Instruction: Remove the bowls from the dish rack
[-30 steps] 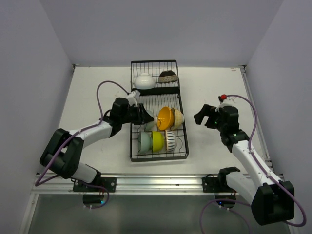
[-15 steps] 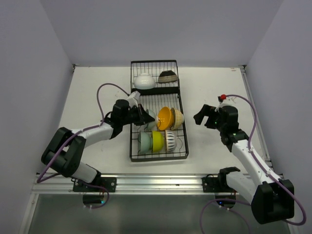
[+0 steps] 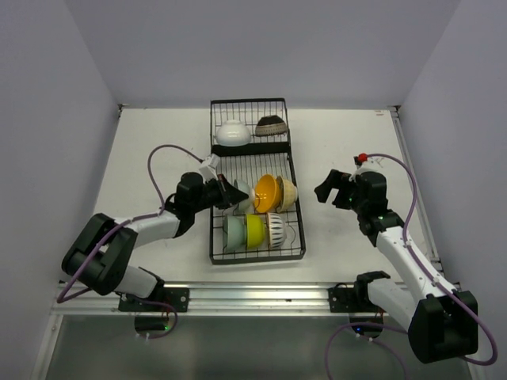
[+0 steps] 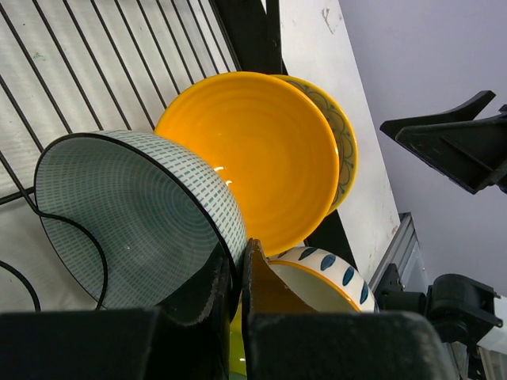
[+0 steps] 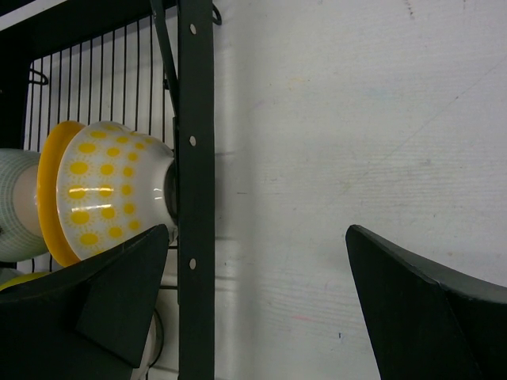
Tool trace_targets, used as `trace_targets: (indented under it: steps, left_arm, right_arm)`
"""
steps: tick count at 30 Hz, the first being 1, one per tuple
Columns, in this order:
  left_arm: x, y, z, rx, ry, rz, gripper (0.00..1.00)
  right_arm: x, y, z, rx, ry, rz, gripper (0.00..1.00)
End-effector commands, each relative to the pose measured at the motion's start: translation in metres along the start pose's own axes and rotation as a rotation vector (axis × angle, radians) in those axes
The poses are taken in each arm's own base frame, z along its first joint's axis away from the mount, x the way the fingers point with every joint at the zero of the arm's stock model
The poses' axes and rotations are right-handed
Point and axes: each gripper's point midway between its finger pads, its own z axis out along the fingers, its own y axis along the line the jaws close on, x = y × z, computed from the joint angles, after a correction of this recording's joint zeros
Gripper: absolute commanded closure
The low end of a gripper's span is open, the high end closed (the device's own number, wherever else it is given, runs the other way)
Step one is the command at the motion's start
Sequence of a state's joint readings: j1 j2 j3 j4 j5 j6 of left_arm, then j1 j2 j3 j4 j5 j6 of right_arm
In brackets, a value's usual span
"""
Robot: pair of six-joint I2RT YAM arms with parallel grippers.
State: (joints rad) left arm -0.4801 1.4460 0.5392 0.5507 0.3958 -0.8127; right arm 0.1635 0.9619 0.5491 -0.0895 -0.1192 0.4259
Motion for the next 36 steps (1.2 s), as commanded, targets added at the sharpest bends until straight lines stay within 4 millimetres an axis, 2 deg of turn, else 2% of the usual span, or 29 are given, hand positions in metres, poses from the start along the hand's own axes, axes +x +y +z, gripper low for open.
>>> trace_targets:
  steps: [1, 11, 16, 24, 36]
  left_arm:
    - [-0.034, -0.022, -0.011, 0.070, -0.169, 0.057, 1.00]
    - [-0.042, -0.041, -0.019, 0.188, -0.245, 0.071, 1.00]
    - [-0.041, -0.044, -0.019, 0.220, -0.260, 0.068, 1.00]
    - [-0.039, -0.060, -0.020, 0.325, -0.255, 0.127, 1.00]
    - [-0.033, -0.066, -0.019, 0.379, -0.227, 0.185, 1.00]
  right_arm:
    - [-0.009, 0.004, 0.001, -0.011, -0.029, -0.007, 0.01]
    - [-0.007, 0.003, 0.001, -0.008, -0.024, -0.007, 0.01]
    - [-0.008, 0.003, 0.001, -0.008, -0.024, -0.007, 0.02]
    - [-0.008, 0.003, 0.001, -0.009, -0.025, -0.008, 0.02]
    - [-0.007, 0.004, 0.002, -0.009, -0.020, -0.008, 0.01]
